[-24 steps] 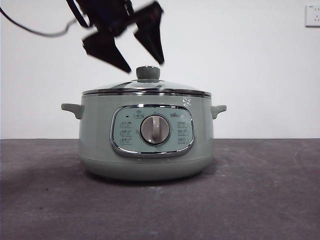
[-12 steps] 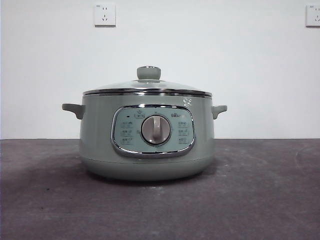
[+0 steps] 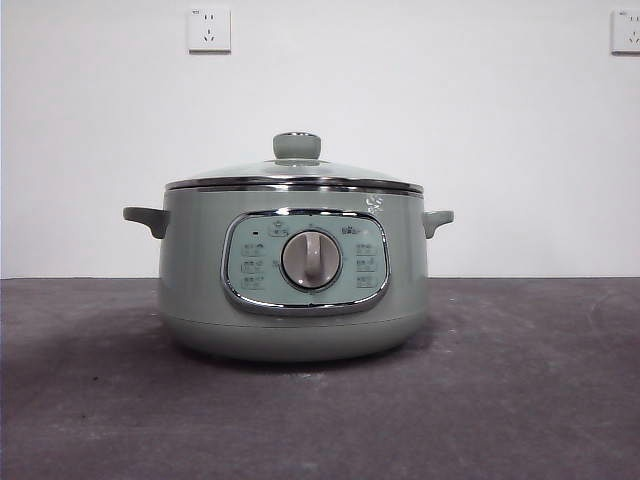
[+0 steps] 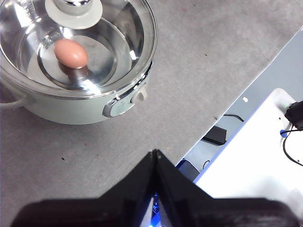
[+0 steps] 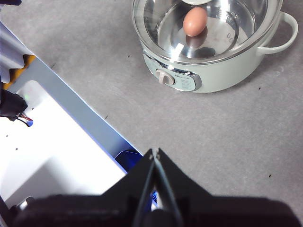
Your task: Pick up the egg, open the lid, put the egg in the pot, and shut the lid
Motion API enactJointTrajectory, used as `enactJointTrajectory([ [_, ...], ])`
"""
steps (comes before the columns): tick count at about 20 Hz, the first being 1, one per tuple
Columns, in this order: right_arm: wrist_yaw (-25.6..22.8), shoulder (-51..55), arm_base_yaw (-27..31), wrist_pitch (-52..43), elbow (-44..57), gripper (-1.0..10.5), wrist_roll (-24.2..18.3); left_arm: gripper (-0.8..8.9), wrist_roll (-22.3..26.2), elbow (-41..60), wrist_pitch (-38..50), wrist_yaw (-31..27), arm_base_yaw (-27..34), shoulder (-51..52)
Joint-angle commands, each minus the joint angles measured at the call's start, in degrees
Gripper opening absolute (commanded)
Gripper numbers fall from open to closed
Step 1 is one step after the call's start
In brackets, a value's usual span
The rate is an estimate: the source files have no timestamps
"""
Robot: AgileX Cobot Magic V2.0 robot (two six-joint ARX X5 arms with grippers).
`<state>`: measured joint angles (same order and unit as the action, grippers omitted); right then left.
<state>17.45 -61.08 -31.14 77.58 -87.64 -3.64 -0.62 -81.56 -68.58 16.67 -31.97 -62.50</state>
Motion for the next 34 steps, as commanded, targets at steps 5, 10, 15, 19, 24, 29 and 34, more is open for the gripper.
enactJointTrajectory([
  [5,0.2,0.2,0.0,0.8,0.1,0.0,-0.3,-0.04,0.6,0.0,0.5,0.0,-0.2,0.0],
  [10,0.2,0.2,0.0,0.8,0.1,0.0,-0.3,-0.04,0.6,0.0,2.2,-0.1,-0.2,0.0],
  [15,0.2,0.2,0.0,0.8,0.1,0.0,-0.3,-0.04,5.6,0.7,15.1,-4.3,3.7,2.4],
  [19,0.2,0.2,0.0,0.8,0.1,0.0,-0.3,-0.03,9.3,14.8,46.3,-4.2,11.3,12.5],
  [24,0.2,0.2,0.0,0.8,0.1,0.0,-0.3,-0.03,9.4,42.7,70.8,-4.6,21.8,31.7],
  [29,0.2,0.2,0.0,0.8,0.1,0.0,-0.3,-0.03,9.7,59.8,71.1,-7.2,29.3,45.7],
  [34,0.2,0.2,0.0,0.8,0.1,0.0,-0.3,-0.03,8.9,72.4,71.1,-7.6,32.0,54.6],
])
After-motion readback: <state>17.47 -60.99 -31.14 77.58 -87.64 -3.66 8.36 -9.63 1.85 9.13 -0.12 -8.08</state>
